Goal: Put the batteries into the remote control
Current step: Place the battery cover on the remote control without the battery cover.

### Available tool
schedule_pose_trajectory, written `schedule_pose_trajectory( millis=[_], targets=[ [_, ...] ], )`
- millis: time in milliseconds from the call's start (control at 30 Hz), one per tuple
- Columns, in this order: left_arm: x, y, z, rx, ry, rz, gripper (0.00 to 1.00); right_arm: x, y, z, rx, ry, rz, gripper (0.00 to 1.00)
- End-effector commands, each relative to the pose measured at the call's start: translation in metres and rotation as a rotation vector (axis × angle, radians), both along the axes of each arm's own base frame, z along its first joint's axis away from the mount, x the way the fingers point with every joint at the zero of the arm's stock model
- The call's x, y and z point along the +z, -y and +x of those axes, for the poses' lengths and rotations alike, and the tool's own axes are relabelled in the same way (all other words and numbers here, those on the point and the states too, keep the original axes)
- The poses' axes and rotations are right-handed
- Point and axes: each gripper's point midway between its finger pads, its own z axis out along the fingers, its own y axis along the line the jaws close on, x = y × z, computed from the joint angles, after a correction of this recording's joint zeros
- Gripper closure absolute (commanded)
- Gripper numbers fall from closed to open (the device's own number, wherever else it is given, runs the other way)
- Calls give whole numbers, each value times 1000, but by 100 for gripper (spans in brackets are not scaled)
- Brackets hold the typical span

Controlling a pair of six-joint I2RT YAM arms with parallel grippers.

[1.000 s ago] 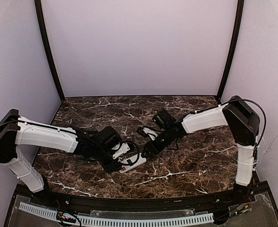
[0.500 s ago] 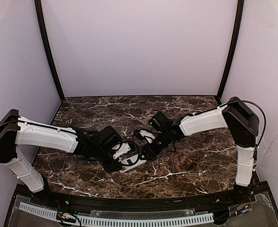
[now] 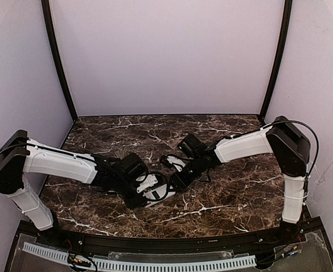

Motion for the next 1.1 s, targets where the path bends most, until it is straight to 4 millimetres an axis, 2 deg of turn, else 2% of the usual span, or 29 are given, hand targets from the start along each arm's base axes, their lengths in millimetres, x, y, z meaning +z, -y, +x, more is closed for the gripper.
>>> schedule_pose_trajectory(
  millis=[0, 467, 833, 1067],
  targets=[
    [2, 7, 3, -16, -3, -13, 48, -11, 10, -7, -5, -7, -70, 64],
    [0, 10, 2, -25, -17, -5, 47, -11, 9, -6, -4, -6, -70, 65],
    [13, 3, -2, -2, -21, -18, 48, -11, 10, -6, -6, -3, -73, 66],
    [16, 7, -9, -17, -59, -39, 47, -10, 9, -5, -7, -3, -71, 66]
  ],
)
